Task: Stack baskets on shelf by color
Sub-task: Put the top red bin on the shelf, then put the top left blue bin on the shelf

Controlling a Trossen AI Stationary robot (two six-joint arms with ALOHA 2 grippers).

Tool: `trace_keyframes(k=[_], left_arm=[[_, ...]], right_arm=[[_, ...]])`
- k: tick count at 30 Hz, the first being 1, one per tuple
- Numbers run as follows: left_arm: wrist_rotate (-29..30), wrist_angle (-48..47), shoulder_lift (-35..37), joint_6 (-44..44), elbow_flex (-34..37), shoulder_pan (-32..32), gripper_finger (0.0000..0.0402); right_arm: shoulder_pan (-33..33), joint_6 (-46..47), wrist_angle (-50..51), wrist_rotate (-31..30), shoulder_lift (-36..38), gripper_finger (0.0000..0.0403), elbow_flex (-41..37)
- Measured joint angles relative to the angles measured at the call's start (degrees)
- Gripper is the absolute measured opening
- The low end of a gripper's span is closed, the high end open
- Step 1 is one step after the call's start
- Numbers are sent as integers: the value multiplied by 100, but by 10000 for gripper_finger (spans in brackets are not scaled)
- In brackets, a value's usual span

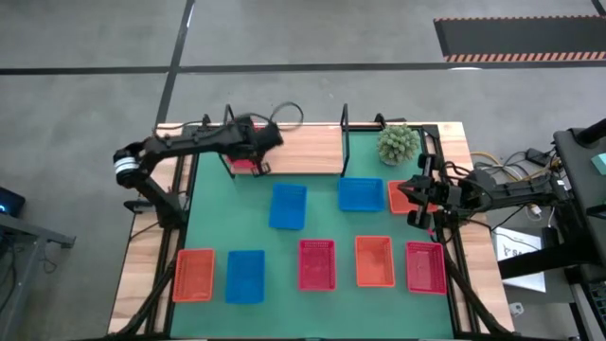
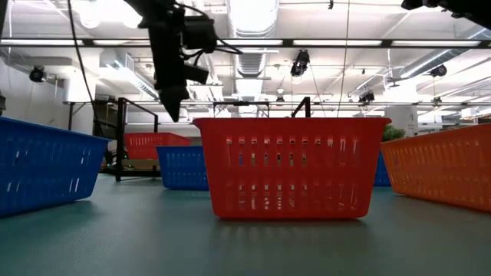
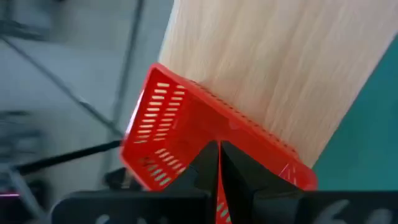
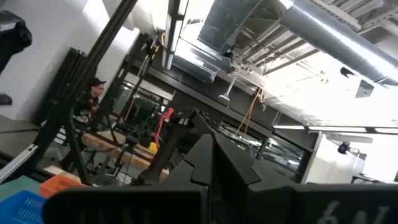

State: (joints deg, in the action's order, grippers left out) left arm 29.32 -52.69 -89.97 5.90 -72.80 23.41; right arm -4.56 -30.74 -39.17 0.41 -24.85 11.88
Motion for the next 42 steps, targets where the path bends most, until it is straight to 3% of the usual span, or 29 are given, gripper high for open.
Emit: trace_keyframes(k=[3,11,32,37,42], left_arm=[[-613,221,22,-336,96,275,0],[-656,80,-182,-1003,149,322,0],[-844,213,-257,-1006,-38,300,0],[-830,296,-8,-1000,-44,51,0],[-825,852,438,-987,251,-616,0]], right_arm=[[0,-19,-8,-62,1,9,0],[0,-71,-5,-60,1,9,0],[0,-81,-3,-60,1,9,0],[0,-81,59,-60,1,9,0],[0,-101,170,-60,1,9,0]])
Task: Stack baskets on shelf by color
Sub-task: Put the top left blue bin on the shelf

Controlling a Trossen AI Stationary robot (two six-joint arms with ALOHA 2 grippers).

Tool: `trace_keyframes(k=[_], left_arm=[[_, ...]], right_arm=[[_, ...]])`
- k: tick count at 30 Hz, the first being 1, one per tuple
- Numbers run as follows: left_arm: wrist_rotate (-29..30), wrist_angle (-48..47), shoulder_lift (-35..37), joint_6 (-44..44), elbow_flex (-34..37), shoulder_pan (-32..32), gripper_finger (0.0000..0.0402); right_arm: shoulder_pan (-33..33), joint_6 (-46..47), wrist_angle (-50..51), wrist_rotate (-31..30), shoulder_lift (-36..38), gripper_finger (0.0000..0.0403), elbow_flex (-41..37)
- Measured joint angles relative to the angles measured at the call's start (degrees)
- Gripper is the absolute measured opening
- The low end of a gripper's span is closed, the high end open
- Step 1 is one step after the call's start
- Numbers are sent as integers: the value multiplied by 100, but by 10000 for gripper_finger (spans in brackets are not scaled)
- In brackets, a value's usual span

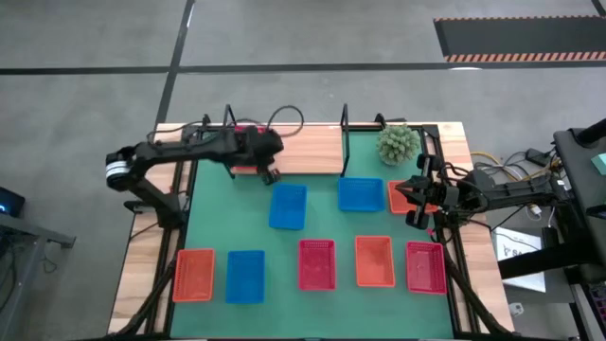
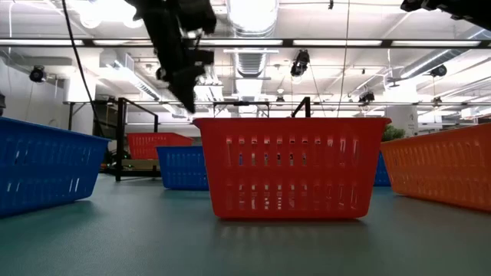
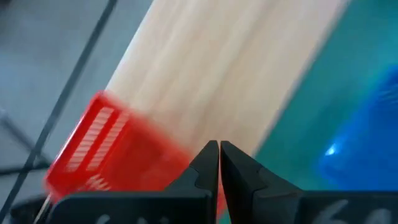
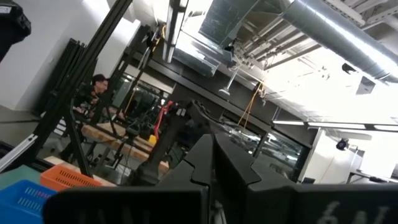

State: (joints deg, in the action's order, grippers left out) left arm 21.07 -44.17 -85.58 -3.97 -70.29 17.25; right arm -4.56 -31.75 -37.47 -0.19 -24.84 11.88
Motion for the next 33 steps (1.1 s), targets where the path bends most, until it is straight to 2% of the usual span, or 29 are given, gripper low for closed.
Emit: trace_keyframes(k=[5,11,14,19,21,24,26,33], left_arm=[[-5,1312,552,472,555,-931,0],[-25,2845,1300,1770,1456,-1892,0],[-25,3426,1686,2322,1902,-2129,0],[-51,4109,2274,2835,2635,-2209,0],[-53,4331,2494,2984,2814,-2207,0],[-74,4773,2770,3337,2914,-2207,0],[-94,4713,2974,3592,2917,-2214,0],[-140,4828,3389,3633,2947,-2211,0]], right_arm=[[0,-2,-4,2,0,9,2],[0,18,-13,4,0,9,1],[-2,96,-16,18,-7,9,1],[-5,897,-330,63,-147,9,6],[-17,925,-710,66,-378,9,6],[-17,1036,-2040,68,-980,9,9],[-17,1105,-2529,99,-1400,9,119],[-19,912,-2427,119,-2920,9,783]])
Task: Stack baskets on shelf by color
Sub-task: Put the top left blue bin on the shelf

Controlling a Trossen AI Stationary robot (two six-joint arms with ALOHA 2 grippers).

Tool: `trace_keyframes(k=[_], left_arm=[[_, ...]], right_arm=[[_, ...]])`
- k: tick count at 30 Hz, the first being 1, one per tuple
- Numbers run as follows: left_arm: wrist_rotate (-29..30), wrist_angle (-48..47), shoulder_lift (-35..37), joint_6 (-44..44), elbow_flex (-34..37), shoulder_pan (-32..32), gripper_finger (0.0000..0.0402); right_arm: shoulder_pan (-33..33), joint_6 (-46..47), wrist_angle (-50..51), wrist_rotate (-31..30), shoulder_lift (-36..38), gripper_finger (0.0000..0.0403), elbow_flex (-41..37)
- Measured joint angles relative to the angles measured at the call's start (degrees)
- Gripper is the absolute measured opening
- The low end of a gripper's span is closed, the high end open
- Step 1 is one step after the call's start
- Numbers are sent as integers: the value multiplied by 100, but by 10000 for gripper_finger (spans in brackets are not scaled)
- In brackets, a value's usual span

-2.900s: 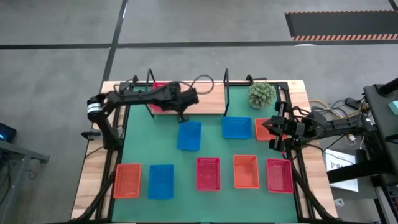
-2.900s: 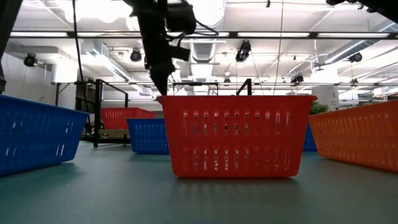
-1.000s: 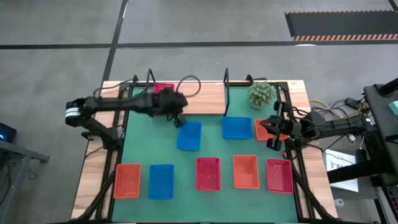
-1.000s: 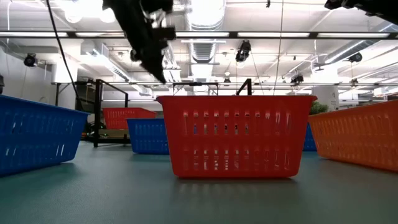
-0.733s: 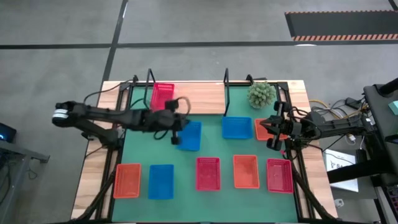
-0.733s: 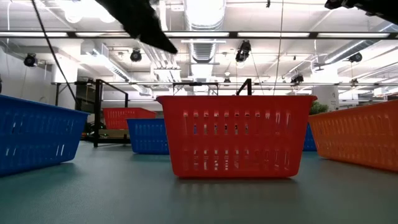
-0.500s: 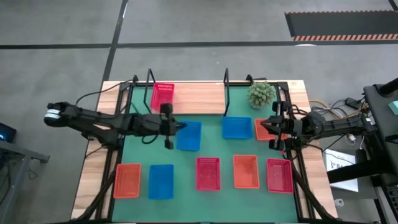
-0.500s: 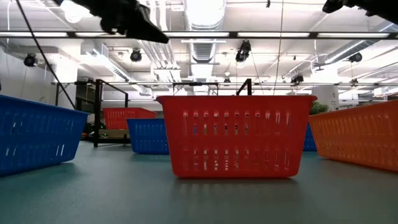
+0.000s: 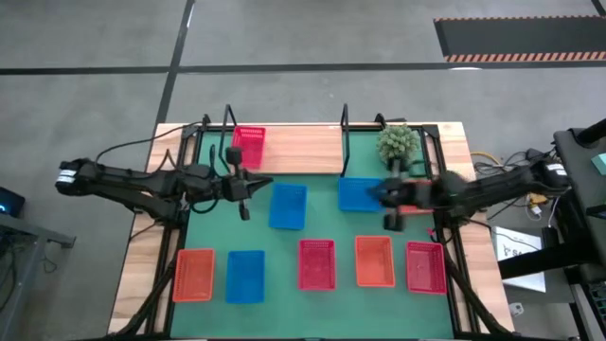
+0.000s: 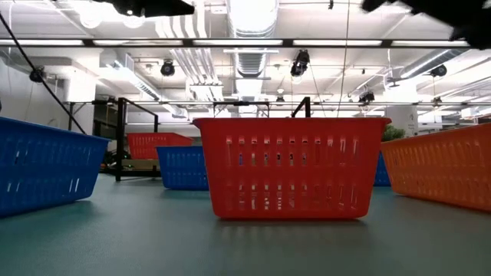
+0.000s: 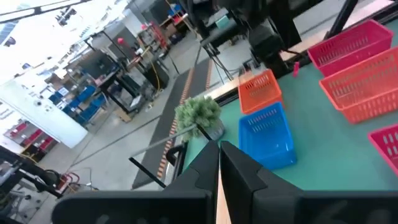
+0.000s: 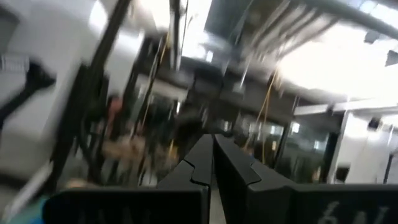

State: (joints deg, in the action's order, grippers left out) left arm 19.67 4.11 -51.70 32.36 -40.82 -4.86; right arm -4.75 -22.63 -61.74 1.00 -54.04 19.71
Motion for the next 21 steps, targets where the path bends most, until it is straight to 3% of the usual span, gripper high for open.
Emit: trace_keyframes(k=[9,15,21], left_arm=[[-14,-42,117,-8,231,-8,0],[-7,-45,347,269,417,-7,0],[-21,-75,987,291,775,-7,0]], right_arm=[[-6,85,590,-163,-1698,9,1334],[-143,400,1981,-539,-2224,9,2273],[-323,683,4406,-1051,-2628,9,3478]])
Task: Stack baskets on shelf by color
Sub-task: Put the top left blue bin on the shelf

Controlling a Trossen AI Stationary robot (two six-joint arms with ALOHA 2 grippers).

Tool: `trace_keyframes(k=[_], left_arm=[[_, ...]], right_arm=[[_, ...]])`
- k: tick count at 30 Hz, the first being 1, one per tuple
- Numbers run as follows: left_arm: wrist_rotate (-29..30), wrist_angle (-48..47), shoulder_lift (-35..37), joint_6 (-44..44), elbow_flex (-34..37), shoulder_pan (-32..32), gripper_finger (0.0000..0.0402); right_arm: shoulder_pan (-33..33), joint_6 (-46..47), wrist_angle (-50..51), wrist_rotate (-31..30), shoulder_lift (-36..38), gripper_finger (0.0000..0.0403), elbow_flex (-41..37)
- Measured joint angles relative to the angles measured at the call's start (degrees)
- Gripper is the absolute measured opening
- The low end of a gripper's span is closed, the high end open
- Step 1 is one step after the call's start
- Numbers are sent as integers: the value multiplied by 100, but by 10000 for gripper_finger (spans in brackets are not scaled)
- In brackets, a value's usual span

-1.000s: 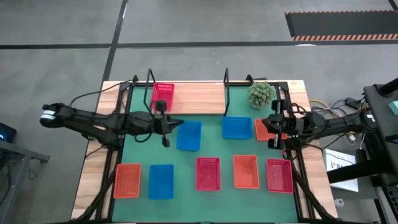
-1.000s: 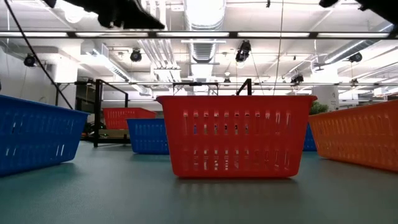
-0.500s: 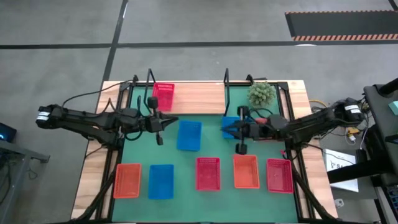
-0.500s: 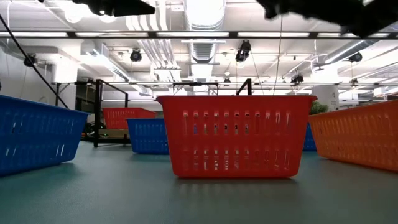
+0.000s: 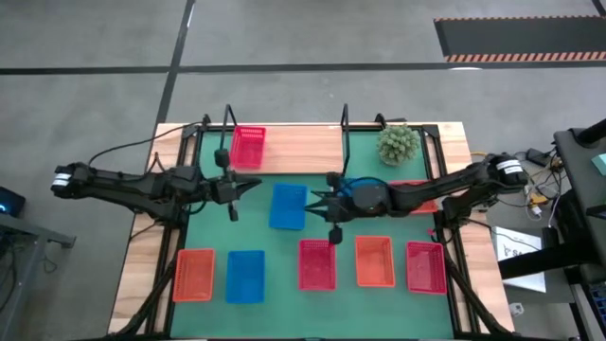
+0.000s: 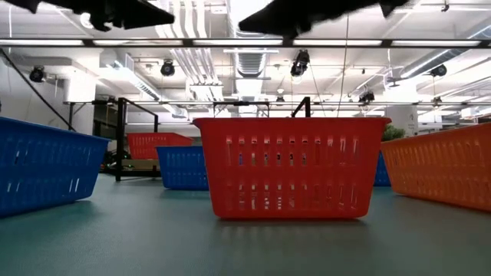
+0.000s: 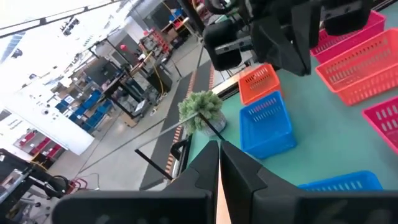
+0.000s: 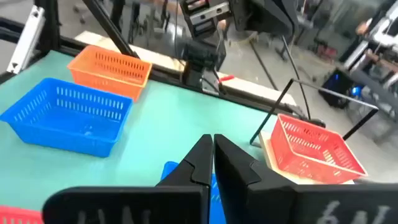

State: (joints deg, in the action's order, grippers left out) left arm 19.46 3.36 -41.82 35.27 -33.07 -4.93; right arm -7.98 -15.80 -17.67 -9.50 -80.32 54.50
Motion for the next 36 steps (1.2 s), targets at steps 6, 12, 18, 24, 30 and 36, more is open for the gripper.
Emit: trace_keyframes(k=[6,12,18,24,30,36], left_arm=[[-101,62,704,2,331,0,0],[-102,65,1138,1,481,0,0],[-104,71,1235,2,536,0,0],[-104,67,1224,0,536,0,0],[-104,68,1209,0,536,2,0],[-105,69,1213,0,536,2,0]], right_arm=[[-3,480,2204,-109,-469,9,1283],[-3,757,3358,-109,-1091,9,2370],[-47,702,3885,-111,-1722,21,3022],[-55,946,4056,-108,-2092,81,3381],[-51,1381,4052,-104,-2340,151,3469],[-51,1641,4051,-46,-2773,184,3511]])
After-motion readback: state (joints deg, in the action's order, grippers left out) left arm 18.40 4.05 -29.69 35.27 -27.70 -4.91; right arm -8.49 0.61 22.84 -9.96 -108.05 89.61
